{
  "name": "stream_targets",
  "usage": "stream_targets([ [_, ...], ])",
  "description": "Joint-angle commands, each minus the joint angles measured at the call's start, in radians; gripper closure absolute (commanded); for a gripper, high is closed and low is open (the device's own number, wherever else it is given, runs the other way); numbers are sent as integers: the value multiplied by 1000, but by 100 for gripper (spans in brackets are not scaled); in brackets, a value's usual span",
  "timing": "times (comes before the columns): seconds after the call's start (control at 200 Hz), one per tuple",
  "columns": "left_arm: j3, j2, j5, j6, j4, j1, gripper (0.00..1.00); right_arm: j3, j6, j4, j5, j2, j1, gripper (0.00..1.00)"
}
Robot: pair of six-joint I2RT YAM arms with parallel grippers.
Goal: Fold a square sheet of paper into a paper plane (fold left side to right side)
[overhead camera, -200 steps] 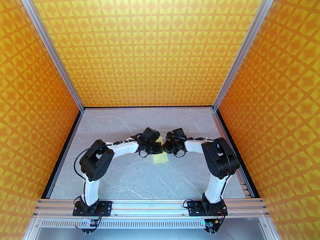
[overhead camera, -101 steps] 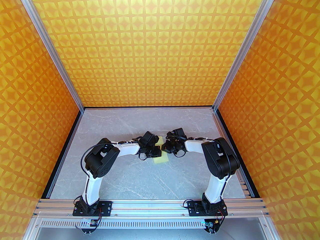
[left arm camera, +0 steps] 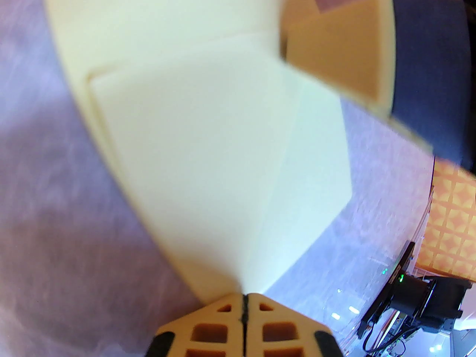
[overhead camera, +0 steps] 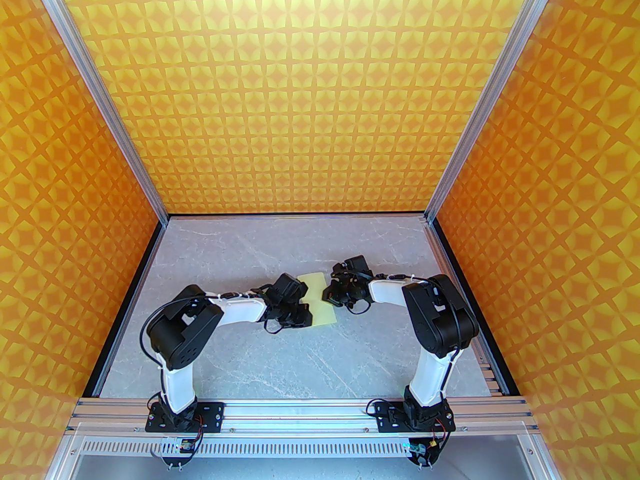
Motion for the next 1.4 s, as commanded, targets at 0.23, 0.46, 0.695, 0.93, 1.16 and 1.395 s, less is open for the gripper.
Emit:
stream_targets([
  [0.23, 15, -77, -33, -89, 26, 81, 76, -34, -17, -51, 92, 37, -4, 100],
  [0.46, 191, 54, -129, -78, 6, 160, 60, -61, -7, -33, 88, 27, -4, 100],
  [0.695, 325, 172, -254, -48, -68, 164, 59, -72, 1, -21, 85, 12, -3, 100],
  [0.93, 450, 259, -367, -3, -144, 163, 57, -91, 2, -12, 82, 14, -4, 100],
  [1.16, 588, 371, -376, 26, -230, 145, 56, -104, 8, 1, 80, 16, -4, 100],
  [1.395, 555, 345, -306, -4, -204, 111, 56, -102, 11, 4, 79, 19, -4, 100],
])
